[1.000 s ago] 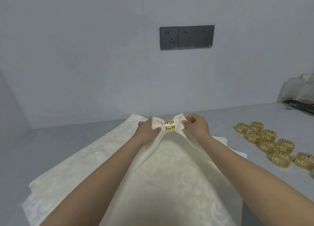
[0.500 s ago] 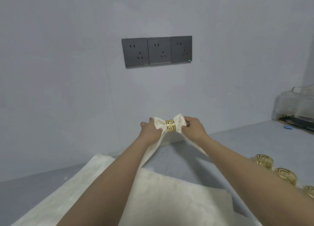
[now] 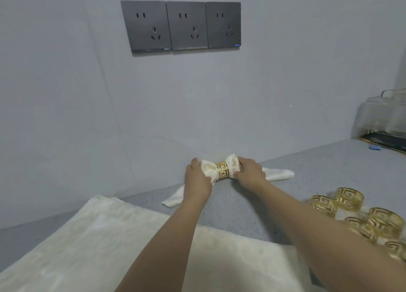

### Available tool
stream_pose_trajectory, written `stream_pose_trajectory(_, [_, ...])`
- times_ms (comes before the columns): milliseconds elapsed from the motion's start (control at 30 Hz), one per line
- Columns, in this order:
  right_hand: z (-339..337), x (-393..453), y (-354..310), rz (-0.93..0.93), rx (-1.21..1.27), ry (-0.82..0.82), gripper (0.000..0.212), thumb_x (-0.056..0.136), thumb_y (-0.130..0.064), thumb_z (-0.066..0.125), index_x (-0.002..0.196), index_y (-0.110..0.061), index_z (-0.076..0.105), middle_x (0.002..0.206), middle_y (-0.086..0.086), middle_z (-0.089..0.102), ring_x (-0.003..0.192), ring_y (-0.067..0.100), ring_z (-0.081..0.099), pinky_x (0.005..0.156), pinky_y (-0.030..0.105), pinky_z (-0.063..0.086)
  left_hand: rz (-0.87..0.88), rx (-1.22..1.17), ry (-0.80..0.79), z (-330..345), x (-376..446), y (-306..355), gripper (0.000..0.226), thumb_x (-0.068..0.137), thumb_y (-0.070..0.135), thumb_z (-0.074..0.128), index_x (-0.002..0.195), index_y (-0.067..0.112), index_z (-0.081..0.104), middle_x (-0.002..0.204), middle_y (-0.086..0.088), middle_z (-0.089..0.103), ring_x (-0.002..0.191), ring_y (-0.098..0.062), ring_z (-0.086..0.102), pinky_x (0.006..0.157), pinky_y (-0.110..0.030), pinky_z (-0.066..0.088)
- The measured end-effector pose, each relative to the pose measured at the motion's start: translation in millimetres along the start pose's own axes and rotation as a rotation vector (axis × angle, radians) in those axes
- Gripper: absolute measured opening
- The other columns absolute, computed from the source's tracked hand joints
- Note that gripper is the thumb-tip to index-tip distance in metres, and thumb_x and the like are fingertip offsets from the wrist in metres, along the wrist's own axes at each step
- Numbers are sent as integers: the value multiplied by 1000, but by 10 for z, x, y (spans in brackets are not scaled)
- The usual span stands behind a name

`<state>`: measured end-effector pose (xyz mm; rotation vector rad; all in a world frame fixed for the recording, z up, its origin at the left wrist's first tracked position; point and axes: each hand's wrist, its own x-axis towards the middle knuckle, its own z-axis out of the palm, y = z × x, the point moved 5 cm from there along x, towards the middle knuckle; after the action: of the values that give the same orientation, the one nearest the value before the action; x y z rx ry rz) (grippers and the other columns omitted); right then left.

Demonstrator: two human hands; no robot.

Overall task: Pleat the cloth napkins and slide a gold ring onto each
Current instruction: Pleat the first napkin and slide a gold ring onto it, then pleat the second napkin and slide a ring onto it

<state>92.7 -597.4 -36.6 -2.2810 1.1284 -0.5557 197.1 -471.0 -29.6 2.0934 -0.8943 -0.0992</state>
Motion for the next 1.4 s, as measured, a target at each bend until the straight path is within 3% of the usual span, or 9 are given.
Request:
stream_pose_trajectory(133, [118,-17,25,-36,-68,-66,41,92,-20,50,132,-16,42,133,8,50,124,30,43,96,41,37,-42,-7,61,2,-7,-105,35,90,3,54,123,5,41,121,-13,53,110,-28,53,87,-30,39])
stream_pose_trajectory(200, [147,-24,38,-50,-110,-97,56,93,-23,50,144,-15,29,142,8,42,131,29,38,103,42,33,-40,76,71,-2,8,-134,30,90,9,57,117,9,43,115,-9,57,105,-28,56,91,-36,39])
stream_pose_trajectory(300, [156,-64,31,-63,-140,-110,68,93,-25,50,150,-13,15,147,7,37,134,28,34,107,40,30,-38,174,79,0,4,-170,30,92,19,57,117,12,44,115,-4,60,107,-25,56,92,-35,31])
stream_pose_trajectory(400, [129,-118,2,-84,-141,-56,63,89,-21,53,145,-11,25,139,5,44,129,26,40,102,38,33,-24,180,82,-9,-36,-162,36,92,24,58,123,12,44,121,-5,55,112,-25,53,96,-36,30])
stream_pose_trajectory(533, [50,-261,-100,-135,-185,-20,43,84,-15,52,125,-10,42,118,3,52,115,26,49,83,33,36,2,246,80,-105,-145,-66,46,93,27,57,133,13,38,128,-7,48,118,-25,49,101,-35,28])
stream_pose_trajectory(767, [-122,-947,-327,-177,-194,-72,55,91,-12,46,144,-13,33,145,4,41,134,26,34,109,36,27,55,334,10,-392,-752,138,44,97,30,49,135,13,37,129,-7,46,117,-28,48,103,-37,28])
stream_pose_trajectory(1133, [-390,-2600,-630,-289,21,-108,53,92,-11,49,143,-19,38,150,-2,36,139,20,27,111,30,15,66,228,-30,-1243,-2388,207,39,98,32,46,134,16,44,135,-4,45,120,-19,49,105,-34,24])
stream_pose_trajectory(1400, [-240,-3809,-605,-366,103,-197,48,92,-11,49,138,-23,45,144,-5,43,137,16,29,112,28,18,-48,193,-100,-1647,-3642,-206,32,94,32,54,123,18,55,122,-5,52,111,-20,54,102,-38,38])
